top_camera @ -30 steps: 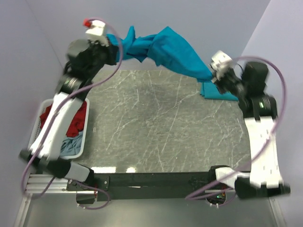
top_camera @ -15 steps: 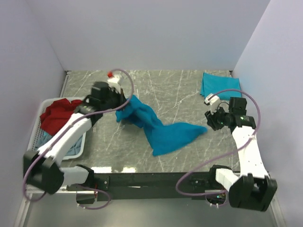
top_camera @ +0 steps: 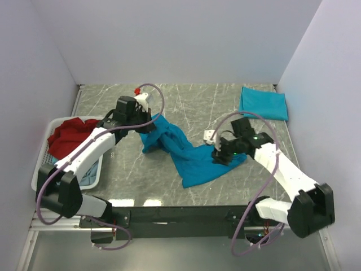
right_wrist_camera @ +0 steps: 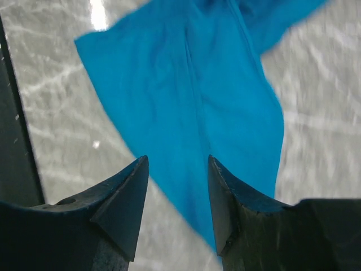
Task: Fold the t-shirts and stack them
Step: Flatten the tshirt out
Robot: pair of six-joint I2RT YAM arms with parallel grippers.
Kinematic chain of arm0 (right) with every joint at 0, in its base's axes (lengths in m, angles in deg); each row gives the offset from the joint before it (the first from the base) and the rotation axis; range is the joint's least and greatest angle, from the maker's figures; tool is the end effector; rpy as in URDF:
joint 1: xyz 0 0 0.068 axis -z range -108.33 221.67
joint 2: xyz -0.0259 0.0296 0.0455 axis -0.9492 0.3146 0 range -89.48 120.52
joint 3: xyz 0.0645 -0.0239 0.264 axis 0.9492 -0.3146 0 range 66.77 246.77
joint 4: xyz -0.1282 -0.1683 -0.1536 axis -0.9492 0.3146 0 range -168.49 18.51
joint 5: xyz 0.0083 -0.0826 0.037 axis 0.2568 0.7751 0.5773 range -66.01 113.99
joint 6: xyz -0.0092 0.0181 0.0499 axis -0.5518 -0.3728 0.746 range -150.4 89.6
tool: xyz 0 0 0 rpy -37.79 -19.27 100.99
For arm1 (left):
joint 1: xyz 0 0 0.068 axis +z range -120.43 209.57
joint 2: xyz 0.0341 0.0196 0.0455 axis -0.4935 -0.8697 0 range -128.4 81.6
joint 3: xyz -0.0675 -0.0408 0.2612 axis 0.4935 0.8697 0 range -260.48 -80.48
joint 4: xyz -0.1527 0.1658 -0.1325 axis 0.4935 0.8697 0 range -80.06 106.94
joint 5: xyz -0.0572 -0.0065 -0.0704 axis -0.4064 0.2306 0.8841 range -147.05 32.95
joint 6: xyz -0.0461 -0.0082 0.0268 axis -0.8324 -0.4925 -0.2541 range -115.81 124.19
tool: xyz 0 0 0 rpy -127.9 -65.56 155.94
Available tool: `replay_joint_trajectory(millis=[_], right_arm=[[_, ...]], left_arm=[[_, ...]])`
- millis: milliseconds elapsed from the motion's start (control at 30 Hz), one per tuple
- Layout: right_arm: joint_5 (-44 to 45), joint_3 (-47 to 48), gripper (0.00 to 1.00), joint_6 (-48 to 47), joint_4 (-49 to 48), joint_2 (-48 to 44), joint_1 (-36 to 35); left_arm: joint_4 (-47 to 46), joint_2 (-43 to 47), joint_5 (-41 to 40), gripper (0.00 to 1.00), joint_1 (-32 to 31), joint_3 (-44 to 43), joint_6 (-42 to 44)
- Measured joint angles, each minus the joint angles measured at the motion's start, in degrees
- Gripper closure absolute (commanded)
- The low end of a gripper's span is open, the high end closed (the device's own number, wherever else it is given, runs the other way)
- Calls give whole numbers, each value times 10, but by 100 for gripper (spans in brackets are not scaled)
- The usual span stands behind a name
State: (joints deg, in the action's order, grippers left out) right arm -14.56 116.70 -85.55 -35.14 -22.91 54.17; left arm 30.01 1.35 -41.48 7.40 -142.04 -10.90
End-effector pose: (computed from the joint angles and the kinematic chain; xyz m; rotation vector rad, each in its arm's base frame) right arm 0.2011 0.0866 0.2550 -1.5893 1.7853 0.5817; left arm 0.2844 -0.1262 0.2842 0.2920 2.2818 -0.6490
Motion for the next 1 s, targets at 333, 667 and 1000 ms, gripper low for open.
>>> replay_joint_trajectory(millis=[333,667,1000], right_arm=[[133,172,49,93,-82,281,-55],[236,262,49,164,-51,422,-51],[269,258,54,196,-34,444,-44]], left_arm=[[-17,114,-35,100,0,19,29],[-19,117,-45,100,0,81,39],[-27,117,-44,100,0,89,50]])
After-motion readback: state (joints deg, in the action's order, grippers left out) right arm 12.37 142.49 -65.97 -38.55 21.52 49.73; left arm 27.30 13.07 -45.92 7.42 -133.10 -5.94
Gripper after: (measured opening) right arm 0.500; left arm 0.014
